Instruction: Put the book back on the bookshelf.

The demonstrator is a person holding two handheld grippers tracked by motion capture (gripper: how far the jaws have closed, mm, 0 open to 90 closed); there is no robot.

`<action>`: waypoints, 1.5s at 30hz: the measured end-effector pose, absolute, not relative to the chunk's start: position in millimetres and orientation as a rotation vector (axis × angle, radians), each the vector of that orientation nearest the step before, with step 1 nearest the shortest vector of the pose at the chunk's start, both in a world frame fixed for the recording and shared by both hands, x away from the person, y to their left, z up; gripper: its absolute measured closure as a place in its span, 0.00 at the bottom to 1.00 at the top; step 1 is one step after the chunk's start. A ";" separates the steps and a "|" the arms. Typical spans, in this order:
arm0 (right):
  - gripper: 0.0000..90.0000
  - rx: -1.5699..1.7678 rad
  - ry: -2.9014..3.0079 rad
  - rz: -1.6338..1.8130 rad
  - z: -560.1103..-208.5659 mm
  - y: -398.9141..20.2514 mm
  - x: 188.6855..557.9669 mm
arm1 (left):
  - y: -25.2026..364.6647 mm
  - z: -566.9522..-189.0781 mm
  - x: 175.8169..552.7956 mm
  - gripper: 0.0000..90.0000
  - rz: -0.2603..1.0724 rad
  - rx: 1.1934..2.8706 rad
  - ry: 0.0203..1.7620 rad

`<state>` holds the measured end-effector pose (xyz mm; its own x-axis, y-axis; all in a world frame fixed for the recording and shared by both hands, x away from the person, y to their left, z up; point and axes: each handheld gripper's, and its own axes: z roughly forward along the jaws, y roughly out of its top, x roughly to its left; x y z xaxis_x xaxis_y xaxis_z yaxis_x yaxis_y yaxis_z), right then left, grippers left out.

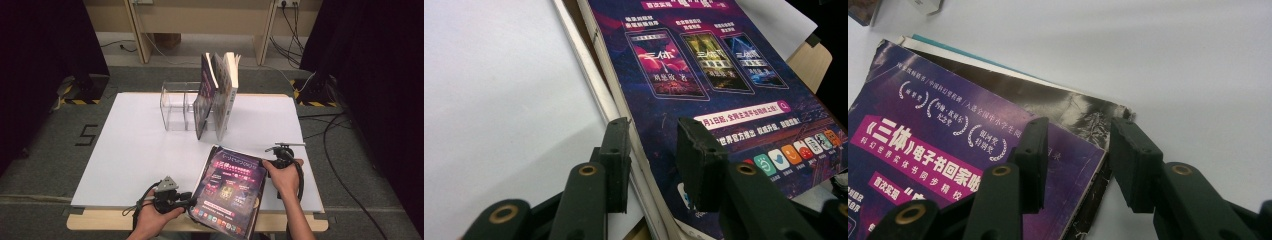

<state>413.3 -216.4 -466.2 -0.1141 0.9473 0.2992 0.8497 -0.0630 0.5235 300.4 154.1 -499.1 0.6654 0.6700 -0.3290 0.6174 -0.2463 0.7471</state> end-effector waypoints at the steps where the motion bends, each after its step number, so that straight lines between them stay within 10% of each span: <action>1: 0.67 1.983 2.032 0.927 -466.8 -216.8 413.5 | 153.8 -499.2 299.8 0.74 0.072 1.940 1.006; 45: 0.70 2.066 1.954 1.100 -456.7 -207.5 408.9 | 153.2 -499.4 294.5 0.74 0.076 1.945 1.035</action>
